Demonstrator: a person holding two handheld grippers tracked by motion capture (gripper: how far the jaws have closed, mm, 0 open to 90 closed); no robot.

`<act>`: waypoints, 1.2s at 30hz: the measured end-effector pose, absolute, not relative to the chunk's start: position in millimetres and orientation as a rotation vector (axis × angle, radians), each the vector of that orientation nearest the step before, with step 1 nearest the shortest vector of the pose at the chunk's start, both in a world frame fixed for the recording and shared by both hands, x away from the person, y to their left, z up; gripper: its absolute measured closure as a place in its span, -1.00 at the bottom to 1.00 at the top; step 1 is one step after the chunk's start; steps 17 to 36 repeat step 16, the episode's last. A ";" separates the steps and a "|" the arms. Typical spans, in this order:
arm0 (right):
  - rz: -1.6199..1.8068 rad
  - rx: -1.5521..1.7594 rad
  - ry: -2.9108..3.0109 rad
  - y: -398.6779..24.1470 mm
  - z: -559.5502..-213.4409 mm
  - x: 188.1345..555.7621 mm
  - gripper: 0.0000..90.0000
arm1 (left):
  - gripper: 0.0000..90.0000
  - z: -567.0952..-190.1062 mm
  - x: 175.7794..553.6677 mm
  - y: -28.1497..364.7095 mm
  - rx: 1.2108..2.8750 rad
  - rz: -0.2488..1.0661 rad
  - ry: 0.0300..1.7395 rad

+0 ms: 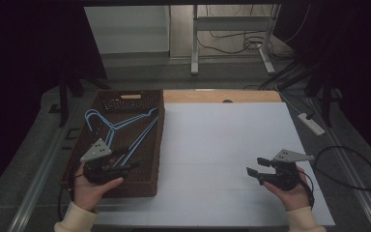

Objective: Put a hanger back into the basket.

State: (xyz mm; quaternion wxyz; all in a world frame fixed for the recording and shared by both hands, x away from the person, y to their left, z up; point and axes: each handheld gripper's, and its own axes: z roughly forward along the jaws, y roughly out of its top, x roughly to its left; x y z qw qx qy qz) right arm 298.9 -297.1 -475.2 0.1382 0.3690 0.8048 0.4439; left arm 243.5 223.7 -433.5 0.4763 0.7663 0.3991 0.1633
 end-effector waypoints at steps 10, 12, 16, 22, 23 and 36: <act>1.308 1.050 2.311 -303.7 -475.8 294.9 -0.21 | -0.24 -444.1 237.8 220.9 1.876 0.393 0.988; 1.310 1.046 2.312 -303.1 -476.1 294.2 -0.22 | -0.24 -444.2 238.3 221.2 1.881 0.393 0.987; 1.311 1.026 2.317 -300.9 -476.1 292.9 -0.23 | -0.25 -444.9 239.2 221.0 1.881 0.387 0.990; 1.311 1.026 2.317 -300.9 -476.1 292.9 -0.23 | -0.25 -444.9 239.2 221.0 1.881 0.387 0.990; 1.311 1.026 2.317 -300.9 -476.1 292.9 -0.23 | -0.25 -444.9 239.2 221.0 1.881 0.387 0.990; 1.311 1.026 2.317 -300.9 -476.1 292.9 -0.23 | -0.25 -444.9 239.2 221.0 1.881 0.387 0.990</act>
